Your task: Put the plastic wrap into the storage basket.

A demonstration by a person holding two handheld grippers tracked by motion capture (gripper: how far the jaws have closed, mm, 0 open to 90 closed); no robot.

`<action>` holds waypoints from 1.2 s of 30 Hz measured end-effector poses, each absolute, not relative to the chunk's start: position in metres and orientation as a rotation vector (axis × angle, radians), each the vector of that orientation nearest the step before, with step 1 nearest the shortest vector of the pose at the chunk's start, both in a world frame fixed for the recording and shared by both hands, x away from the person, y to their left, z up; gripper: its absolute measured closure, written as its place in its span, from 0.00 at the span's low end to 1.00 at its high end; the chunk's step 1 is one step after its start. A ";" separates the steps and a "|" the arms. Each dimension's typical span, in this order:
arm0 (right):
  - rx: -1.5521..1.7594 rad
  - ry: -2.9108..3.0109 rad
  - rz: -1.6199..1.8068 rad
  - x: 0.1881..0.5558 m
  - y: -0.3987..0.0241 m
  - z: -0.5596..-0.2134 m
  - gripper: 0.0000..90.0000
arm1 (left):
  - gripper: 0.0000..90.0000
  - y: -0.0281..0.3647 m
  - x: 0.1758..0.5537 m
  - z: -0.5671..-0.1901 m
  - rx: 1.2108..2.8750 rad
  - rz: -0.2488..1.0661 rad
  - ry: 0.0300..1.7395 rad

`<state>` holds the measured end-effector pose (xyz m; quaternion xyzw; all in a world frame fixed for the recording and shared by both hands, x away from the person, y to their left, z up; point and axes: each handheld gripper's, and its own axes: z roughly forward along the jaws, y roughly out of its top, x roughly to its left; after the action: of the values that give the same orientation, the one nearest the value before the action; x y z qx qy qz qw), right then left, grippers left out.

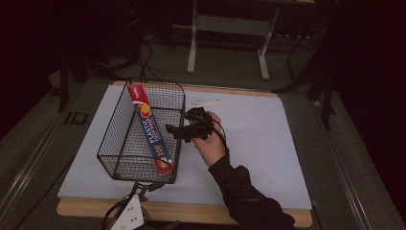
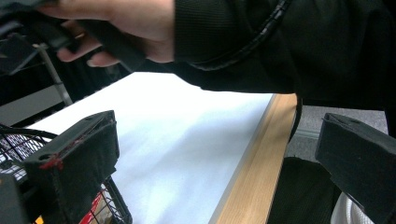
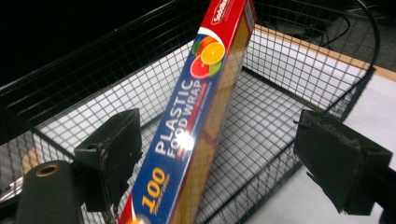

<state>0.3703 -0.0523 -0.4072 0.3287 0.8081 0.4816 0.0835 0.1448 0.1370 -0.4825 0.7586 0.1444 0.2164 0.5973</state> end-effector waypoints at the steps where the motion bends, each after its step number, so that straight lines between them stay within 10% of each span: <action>1: 0.976 2.413 1.428 0.368 -0.056 -0.408 0.17 | 0.00 0.137 0.145 -0.483 1.760 0.502 0.336; 36: 1.033 2.449 1.314 0.320 -0.165 -0.474 0.17 | 0.00 0.133 0.146 -0.484 1.771 0.484 0.331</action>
<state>0.3200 -0.1649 -0.4738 0.3472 0.8228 0.4413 0.0880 0.1462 0.1335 -0.4841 0.7625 0.1426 0.2082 0.5957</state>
